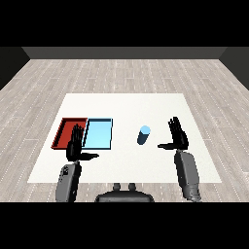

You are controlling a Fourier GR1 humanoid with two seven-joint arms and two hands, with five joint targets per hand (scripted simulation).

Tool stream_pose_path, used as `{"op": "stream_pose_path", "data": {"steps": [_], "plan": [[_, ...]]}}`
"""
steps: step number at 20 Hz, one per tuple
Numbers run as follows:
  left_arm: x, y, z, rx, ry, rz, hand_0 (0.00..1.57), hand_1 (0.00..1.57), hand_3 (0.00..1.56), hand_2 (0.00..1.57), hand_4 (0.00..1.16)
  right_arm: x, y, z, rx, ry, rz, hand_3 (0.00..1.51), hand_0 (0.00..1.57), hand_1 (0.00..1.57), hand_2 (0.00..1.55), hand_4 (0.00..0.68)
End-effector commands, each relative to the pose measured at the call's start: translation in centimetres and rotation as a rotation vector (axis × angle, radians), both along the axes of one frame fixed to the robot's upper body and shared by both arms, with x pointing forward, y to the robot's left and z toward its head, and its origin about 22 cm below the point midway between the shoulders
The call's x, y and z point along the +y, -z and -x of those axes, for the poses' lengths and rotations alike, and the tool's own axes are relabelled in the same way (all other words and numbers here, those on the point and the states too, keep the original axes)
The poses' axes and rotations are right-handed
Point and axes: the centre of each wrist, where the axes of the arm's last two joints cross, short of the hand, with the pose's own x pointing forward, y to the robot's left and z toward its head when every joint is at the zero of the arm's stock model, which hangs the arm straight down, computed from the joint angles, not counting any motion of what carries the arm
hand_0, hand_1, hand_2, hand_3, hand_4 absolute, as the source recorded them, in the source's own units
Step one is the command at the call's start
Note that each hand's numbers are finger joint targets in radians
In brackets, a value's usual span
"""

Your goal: Pick the blue can and put it in the blue box

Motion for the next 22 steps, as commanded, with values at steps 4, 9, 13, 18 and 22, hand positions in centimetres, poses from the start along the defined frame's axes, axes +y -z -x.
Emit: {"op": "stream_pose_path", "data": {"steps": [4, 9, 13, 18, 22], "plan": [[0.2, -0.4, 1.1, -0.012, -0.009, -0.001, 0.00, 0.00, 0.00, 0.00, 0.00, 1.0, 1.5, -0.6, 0.059, 0.021, -0.037, 0.00, 0.00, 0.00, 0.00, 0.000], [0.2, -0.1, 0.6, 0.000, 0.006, 0.018, 0.00, 0.00, 0.00, 0.00, 0.00, -0.1, 1.0, -1.8, 0.095, -0.012, -0.054, 0.00, 0.00, 0.00, 0.00, 0.000], [-0.5, 1.9, 0.7, 0.022, -0.006, 0.026, 0.00, 0.00, 0.00, 0.00, 0.00, 1.6, 1.5, -2.0, 0.115, -0.014, -0.042, 0.00, 0.00, 0.00, 0.00, 0.000], [0.0, -0.3, 0.2, -0.001, -0.026, 0.005, 0.00, 0.00, 0.00, 0.00, 0.00, 3.4, 0.1, -3.3, 0.163, 0.000, -0.075, 0.00, 0.00, 0.00, 0.00, 0.000], [0.4, 0.7, 1.1, -0.024, -0.025, 0.019, 0.00, 0.00, 0.00, 0.00, 0.00, 3.9, 3.8, -3.0, 0.189, -0.002, -0.076, 0.00, 0.00, 0.00, 0.00, 0.000]]}}
